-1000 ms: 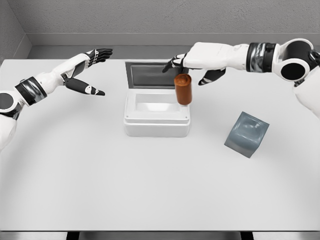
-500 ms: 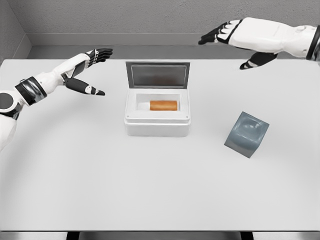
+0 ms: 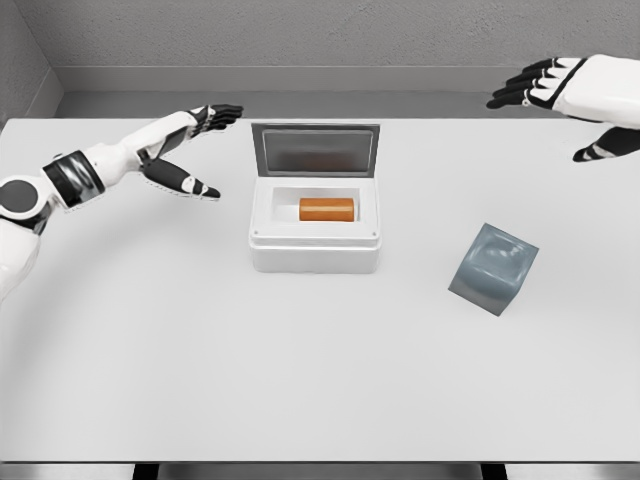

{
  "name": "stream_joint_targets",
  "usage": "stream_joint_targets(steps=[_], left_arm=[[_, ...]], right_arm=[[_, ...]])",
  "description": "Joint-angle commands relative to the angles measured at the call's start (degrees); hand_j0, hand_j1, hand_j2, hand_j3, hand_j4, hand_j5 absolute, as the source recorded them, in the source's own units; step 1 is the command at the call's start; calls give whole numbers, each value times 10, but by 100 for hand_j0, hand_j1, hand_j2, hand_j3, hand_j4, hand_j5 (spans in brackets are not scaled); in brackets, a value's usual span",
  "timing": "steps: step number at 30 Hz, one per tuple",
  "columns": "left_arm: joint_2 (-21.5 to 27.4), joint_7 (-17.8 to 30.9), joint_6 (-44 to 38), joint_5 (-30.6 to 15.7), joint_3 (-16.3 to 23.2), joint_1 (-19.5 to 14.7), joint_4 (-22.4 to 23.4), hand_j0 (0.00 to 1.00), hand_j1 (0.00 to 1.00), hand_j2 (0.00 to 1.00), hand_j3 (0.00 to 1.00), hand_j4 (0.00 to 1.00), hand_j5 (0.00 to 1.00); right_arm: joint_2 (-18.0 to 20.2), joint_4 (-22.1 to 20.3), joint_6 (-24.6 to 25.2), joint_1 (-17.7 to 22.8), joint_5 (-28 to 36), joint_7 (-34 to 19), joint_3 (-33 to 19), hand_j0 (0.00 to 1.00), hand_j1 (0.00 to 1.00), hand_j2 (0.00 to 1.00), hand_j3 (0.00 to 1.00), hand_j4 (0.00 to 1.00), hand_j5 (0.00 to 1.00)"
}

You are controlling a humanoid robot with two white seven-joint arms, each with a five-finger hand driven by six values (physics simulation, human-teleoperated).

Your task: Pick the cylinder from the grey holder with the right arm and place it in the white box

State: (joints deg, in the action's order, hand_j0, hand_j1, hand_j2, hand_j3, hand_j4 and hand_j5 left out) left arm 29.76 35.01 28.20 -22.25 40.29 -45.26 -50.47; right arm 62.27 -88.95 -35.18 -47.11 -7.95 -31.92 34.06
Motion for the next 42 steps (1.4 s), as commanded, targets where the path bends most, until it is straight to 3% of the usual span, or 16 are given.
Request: stream_joint_targets(steps=[1, 8, 22, 26, 31, 33, 37, 42], left_arm=[[2, 0, -1, -3, 15, 0, -6, 100, 100, 100, 100, 100, 100], [14, 0, -1, -3, 39, -9, -29, 100, 100, 100, 100, 100, 100], [52, 0, -1, -6, 44, -5, -89, 100, 100, 100, 100, 100, 100], [52, 0, -1, -9, 44, -4, -105, 100, 100, 100, 100, 100, 100], [84, 0, 10, -5, 43, 1, -91, 100, 100, 100, 100, 100, 100], [91, 0, 68, -9, 37, 11, -59, 100, 100, 100, 100, 100, 100], [109, 0, 68, -10, 35, 18, -2, 100, 100, 100, 100, 100, 100], [110, 0, 68, -12, 25, 18, 22, 100, 100, 100, 100, 100, 100]], right_arm=[[22, -15, 2, 1, 5, 5, 1, 100, 100, 100, 100, 100, 100], [29, -48, 2, 13, 5, 14, 2, 100, 100, 100, 100, 100, 100], [32, -48, 2, 15, 5, 19, 1, 100, 100, 100, 100, 100, 100], [51, -55, 2, 14, 7, 39, 1, 100, 100, 100, 100, 100, 100], [51, -62, 2, 25, 7, 41, 5, 100, 100, 100, 100, 100, 100], [50, -64, 2, 31, 7, 41, 5, 100, 100, 100, 100, 100, 100], [49, -65, 2, 43, 7, 41, 1, 100, 100, 100, 100, 100, 100], [43, -47, 2, 48, 8, 39, 0, 100, 100, 100, 100, 100, 100]])
